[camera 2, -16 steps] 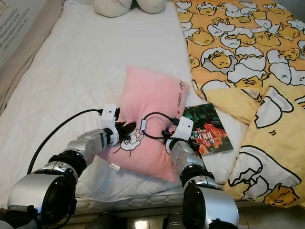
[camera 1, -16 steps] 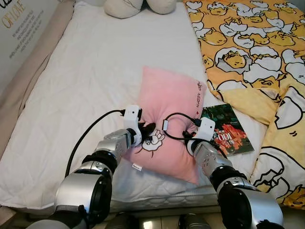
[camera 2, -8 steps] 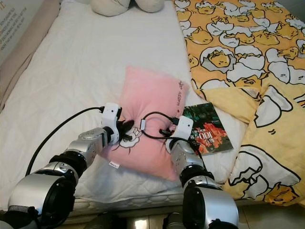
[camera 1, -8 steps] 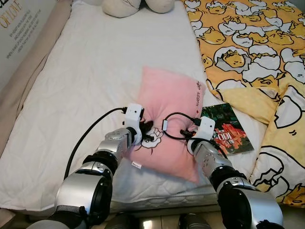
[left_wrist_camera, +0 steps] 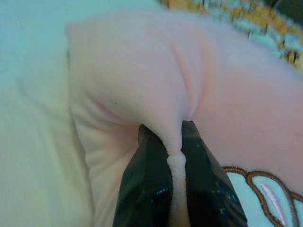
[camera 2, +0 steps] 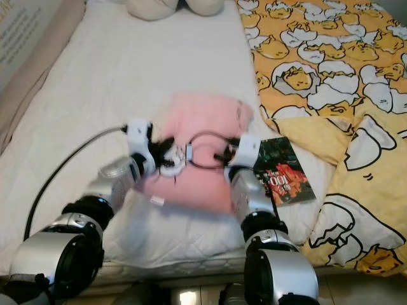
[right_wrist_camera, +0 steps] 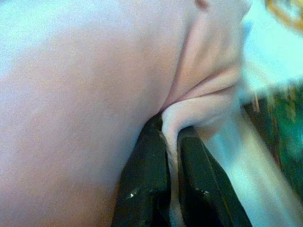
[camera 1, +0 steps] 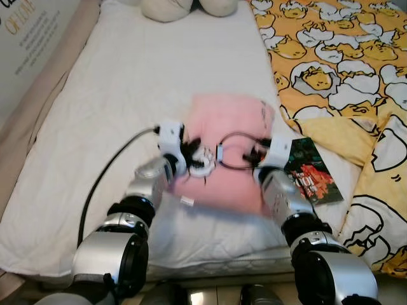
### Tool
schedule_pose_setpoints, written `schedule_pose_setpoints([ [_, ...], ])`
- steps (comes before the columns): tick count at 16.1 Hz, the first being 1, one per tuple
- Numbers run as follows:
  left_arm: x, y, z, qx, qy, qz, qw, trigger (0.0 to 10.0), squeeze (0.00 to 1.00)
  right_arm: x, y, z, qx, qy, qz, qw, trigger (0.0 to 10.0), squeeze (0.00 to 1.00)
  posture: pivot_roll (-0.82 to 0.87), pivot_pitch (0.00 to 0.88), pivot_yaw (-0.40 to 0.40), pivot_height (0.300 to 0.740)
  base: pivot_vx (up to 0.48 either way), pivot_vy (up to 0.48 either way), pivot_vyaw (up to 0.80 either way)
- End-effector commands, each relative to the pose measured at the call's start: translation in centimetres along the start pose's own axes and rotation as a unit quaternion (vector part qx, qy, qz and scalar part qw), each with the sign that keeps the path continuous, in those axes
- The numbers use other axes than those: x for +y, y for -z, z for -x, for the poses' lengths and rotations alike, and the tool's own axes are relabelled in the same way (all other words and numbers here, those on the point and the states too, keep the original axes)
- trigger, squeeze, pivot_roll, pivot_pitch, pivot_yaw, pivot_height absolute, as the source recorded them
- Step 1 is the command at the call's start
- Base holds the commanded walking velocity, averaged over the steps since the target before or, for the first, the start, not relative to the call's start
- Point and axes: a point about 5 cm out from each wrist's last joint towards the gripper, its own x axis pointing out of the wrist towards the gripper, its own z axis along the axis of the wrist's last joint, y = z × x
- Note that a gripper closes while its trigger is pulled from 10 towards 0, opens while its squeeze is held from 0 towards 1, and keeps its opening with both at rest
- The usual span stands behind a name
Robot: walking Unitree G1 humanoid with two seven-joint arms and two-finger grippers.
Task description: Clean up the room
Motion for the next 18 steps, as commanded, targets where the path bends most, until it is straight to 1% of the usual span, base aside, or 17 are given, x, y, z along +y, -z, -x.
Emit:
schedule_pose_setpoints([
  [1, -0.2, -3.8, -0.4, -0.071, 0.014, -0.039, 0.997, 0.0, 0.00, 1.3, -3.3, -0.3, -0.073, -0.027, 0.030, 0.997, 0.0, 0.00, -0.20, 0.009, 0.061, 0.740, 0.000, 0.000, 0.00],
  [3, 0.7, -6.3, 0.3, -0.122, -0.004, -0.073, 0.990, 0.0, 0.00, 1.5, -5.5, 0.4, -0.135, -0.032, 0.075, 0.987, 0.0, 0.00, -0.20, 0.000, 0.063, 0.740, 0.000, 0.000, 0.00],
  [4, 1.0, -7.1, 0.8, -0.142, -0.012, -0.079, 0.987, 0.0, 0.00, 1.5, -6.1, 0.9, -0.160, -0.033, 0.093, 0.982, 0.0, 0.00, -0.20, 0.000, 0.064, 0.740, 0.000, 0.000, 0.00],
  [5, 1.1, -7.4, 1.0, -0.153, -0.021, -0.075, 0.985, 0.0, 0.00, 1.4, -6.4, 1.3, -0.173, -0.030, 0.099, 0.979, 0.0, 0.00, -0.20, 0.000, 0.066, 0.740, 0.000, 0.000, 0.00],
  [6, 1.0, -7.5, 1.4, -0.167, -0.033, -0.071, 0.983, 10.0, 0.00, 1.3, -6.6, 1.9, -0.190, -0.024, 0.111, 0.975, 0.0, 0.00, -0.20, 0.000, 0.070, 0.740, 0.000, 0.000, 0.00],
  [7, 1.0, -7.4, 1.6, -0.166, -0.054, -0.087, 0.981, 10.0, 0.00, 1.1, -6.5, 2.3, -0.194, -0.014, 0.119, 0.974, 0.0, 0.00, -0.20, 0.000, 0.071, 0.740, 0.000, 0.000, 0.00],
  [8, 1.0, -7.1, 1.7, -0.164, -0.054, -0.082, 0.981, 10.0, 0.00, 0.7, -6.3, 2.7, -0.200, 0.005, 0.108, 0.974, 6.7, 0.00, -0.20, 0.000, 0.073, 0.740, 0.000, 0.000, 0.00],
  [9, 1.0, -6.9, 1.8, -0.161, -0.057, -0.094, 0.981, 10.0, 0.00, 0.6, -5.9, 3.3, -0.203, 0.017, 0.106, 0.973, 10.0, 0.00, -0.21, 0.000, 0.075, 0.740, 0.000, 0.000, 0.00],
  [10, 1.0, -6.8, 1.8, -0.156, -0.061, -0.105, 0.980, 10.0, 0.00, 0.7, -5.7, 3.5, -0.204, 0.018, 0.110, 0.973, 10.0, 0.00, -0.21, 0.000, 0.075, 0.740, 0.000, 0.000, 0.00],
  [11, 0.9, -6.8, 1.9, -0.160, -0.067, -0.112, 0.979, 10.0, 0.00, 0.8, -5.3, 3.9, -0.206, 0.013, 0.123, 0.971, 10.0, 0.00, -0.21, 0.000, 0.077, 0.740, 0.000, 0.000, 0.00],
  [13, 0.7, -6.8, 1.9, -0.171, -0.082, -0.105, 0.976, 10.0, 0.00, 0.4, -5.0, 4.2, -0.201, 0.021, 0.136, 0.970, 10.0, 0.00, -0.22, 0.000, 0.079, 0.740, 0.000, 0.000, 0.00],
  [16, 0.2, -5.8, 1.7, -0.158, -0.091, -0.099, 0.978, 10.0, 0.00, -0.2, -4.9, 4.2, -0.194, 0.020, 0.142, 0.970, 10.0, 0.00, -0.22, 0.000, 0.074, 0.740, 0.000, 0.480, 0.00],
  [17, 0.0, -5.4, 1.6, -0.152, -0.093, -0.098, 0.979, 10.0, 0.00, -0.2, -4.6, 4.2, -0.187, 0.017, 0.154, 0.970, 10.0, 0.00, -0.22, 0.000, 0.073, 0.740, 0.000, 0.480, 0.00],
  [18, -0.2, -5.0, 1.5, -0.145, -0.093, -0.097, 0.980, 10.0, 0.00, -0.2, -4.6, 4.1, -0.188, 0.018, 0.153, 0.970, 10.0, 0.00, -0.21, 0.000, 0.073, 0.740, 0.000, 0.480, 0.79],
])
